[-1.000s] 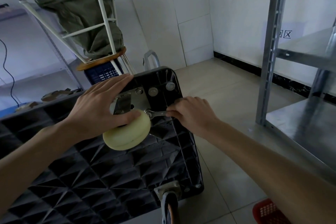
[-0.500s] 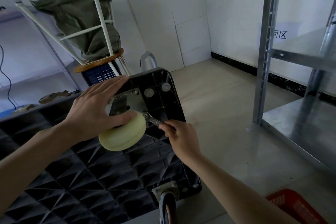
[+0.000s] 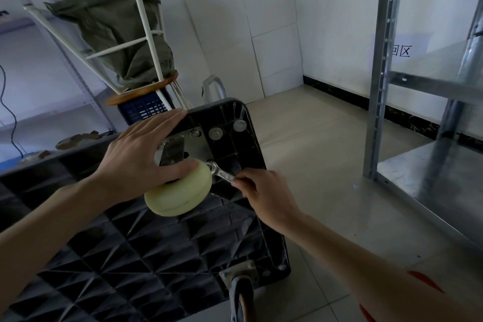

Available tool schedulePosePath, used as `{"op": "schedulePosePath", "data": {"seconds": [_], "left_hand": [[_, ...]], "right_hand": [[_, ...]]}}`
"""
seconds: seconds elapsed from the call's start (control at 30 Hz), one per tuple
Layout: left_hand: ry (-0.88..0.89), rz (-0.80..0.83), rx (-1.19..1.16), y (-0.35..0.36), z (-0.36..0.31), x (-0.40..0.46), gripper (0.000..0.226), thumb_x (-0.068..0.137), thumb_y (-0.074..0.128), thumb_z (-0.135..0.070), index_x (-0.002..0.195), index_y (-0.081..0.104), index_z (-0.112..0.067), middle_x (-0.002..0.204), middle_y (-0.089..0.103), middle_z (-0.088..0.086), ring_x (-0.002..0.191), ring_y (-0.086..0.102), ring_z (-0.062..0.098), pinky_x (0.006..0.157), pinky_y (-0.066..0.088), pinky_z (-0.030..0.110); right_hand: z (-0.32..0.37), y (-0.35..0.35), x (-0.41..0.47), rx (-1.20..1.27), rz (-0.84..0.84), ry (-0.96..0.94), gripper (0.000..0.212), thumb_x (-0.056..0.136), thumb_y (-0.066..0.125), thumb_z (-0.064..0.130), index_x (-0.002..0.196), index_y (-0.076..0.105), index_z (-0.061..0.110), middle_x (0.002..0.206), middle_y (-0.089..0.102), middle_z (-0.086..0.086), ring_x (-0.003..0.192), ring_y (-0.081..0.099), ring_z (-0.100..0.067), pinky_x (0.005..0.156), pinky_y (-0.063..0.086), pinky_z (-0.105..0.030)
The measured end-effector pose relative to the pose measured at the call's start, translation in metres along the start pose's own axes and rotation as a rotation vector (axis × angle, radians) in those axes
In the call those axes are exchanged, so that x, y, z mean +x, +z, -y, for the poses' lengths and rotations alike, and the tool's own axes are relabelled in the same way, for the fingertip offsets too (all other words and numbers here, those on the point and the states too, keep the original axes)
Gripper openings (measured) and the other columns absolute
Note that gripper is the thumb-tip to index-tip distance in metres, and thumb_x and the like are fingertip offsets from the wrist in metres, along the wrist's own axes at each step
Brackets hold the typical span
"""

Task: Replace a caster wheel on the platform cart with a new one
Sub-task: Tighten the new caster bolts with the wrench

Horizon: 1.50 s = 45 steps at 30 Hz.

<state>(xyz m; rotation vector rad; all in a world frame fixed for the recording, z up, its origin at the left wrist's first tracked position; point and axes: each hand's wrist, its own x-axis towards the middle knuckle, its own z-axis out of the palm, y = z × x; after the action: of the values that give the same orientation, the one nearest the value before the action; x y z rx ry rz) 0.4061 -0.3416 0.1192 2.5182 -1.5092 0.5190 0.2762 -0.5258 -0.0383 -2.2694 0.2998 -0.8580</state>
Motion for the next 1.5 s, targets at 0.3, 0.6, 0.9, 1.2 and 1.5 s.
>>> {"op": "schedulePosePath", "data": {"seconds": [0.3,0.6,0.9,1.2,1.5], "left_hand": [[-0.002,-0.005,0.000,0.000,-0.003,-0.001,0.104,0.065,0.033,-0.093,0.157,0.018,-0.045,0.160,0.024,-0.022,0.146,0.029,0.016,0.112,0.030,0.043],[-0.002,-0.010,-0.001,0.001,-0.003,-0.001,0.106,0.065,0.030,-0.095,0.157,0.019,-0.044,0.161,0.025,-0.020,0.147,0.029,0.017,0.113,0.030,0.046],[0.002,-0.018,-0.006,0.001,-0.001,-0.001,0.110,0.063,0.023,-0.101,0.156,0.020,-0.044,0.160,0.028,-0.019,0.146,0.031,0.018,0.111,0.032,0.048],[0.007,-0.039,-0.022,0.003,-0.002,-0.002,0.102,0.068,0.034,-0.091,0.156,0.023,-0.042,0.160,0.027,-0.020,0.146,0.031,0.018,0.111,0.032,0.048],[-0.003,-0.032,-0.014,0.002,-0.003,-0.002,0.104,0.066,0.033,-0.091,0.157,0.021,-0.042,0.160,0.025,-0.023,0.146,0.029,0.017,0.111,0.030,0.047]], "right_hand": [[-0.001,-0.021,0.003,-0.103,-0.028,-0.098,0.018,0.101,0.056,0.034,0.097,0.069,0.022,0.074,0.056,0.014,0.060,0.051,-0.006,0.054,0.041,-0.029],[0.018,-0.062,0.037,-0.439,0.100,-0.236,0.025,0.101,0.054,0.044,0.110,0.072,0.031,0.100,0.071,0.006,0.090,0.066,-0.021,0.069,0.045,-0.033],[0.063,-0.083,0.076,-0.828,0.206,-0.459,0.016,0.099,0.062,0.030,0.111,0.073,0.028,0.107,0.071,0.002,0.096,0.069,-0.025,0.066,0.041,-0.033],[0.037,-0.066,0.057,-0.671,0.088,-0.404,0.028,0.102,0.049,0.046,0.114,0.071,0.032,0.101,0.071,0.003,0.095,0.067,-0.024,0.068,0.031,-0.030],[0.004,-0.046,0.044,-0.442,-0.003,-0.248,0.035,0.098,0.044,0.060,0.109,0.072,0.041,0.090,0.074,0.009,0.085,0.069,-0.022,0.067,0.042,-0.031]]}}
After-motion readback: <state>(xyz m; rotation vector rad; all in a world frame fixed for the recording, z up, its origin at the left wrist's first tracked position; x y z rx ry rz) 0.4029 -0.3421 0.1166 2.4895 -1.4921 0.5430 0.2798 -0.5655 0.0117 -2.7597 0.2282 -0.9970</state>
